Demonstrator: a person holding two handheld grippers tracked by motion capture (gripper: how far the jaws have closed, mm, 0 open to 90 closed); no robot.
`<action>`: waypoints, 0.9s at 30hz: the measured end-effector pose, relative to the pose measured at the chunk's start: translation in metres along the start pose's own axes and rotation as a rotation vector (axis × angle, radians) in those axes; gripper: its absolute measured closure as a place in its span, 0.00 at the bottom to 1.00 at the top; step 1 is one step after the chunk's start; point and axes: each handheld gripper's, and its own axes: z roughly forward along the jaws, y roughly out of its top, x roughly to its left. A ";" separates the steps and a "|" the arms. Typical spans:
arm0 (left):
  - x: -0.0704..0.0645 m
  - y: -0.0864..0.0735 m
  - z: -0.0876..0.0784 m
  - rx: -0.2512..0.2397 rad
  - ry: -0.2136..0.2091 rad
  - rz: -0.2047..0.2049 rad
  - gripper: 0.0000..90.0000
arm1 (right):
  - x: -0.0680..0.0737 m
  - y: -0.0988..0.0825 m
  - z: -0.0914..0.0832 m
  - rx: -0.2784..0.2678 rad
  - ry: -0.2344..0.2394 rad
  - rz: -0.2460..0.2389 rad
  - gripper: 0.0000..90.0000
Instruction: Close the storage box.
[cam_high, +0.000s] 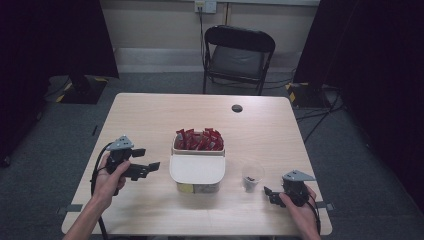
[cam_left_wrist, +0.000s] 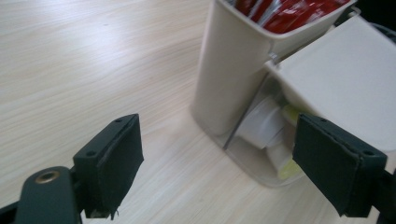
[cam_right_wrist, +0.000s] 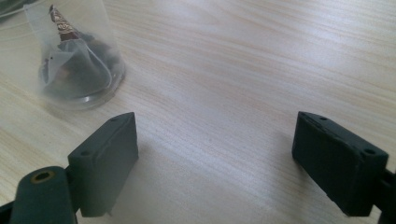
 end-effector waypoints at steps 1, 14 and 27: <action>0.003 -0.005 -0.001 0.014 0.018 0.001 0.17 | 0.000 0.000 0.000 -0.001 0.000 -0.001 0.16; 0.024 -0.045 0.006 0.119 0.133 -0.045 0.18 | 0.000 0.000 0.000 0.000 0.000 0.001 0.16; 0.030 -0.078 0.015 0.185 0.213 -0.044 0.17 | 0.000 0.000 0.000 -0.001 0.000 0.002 0.16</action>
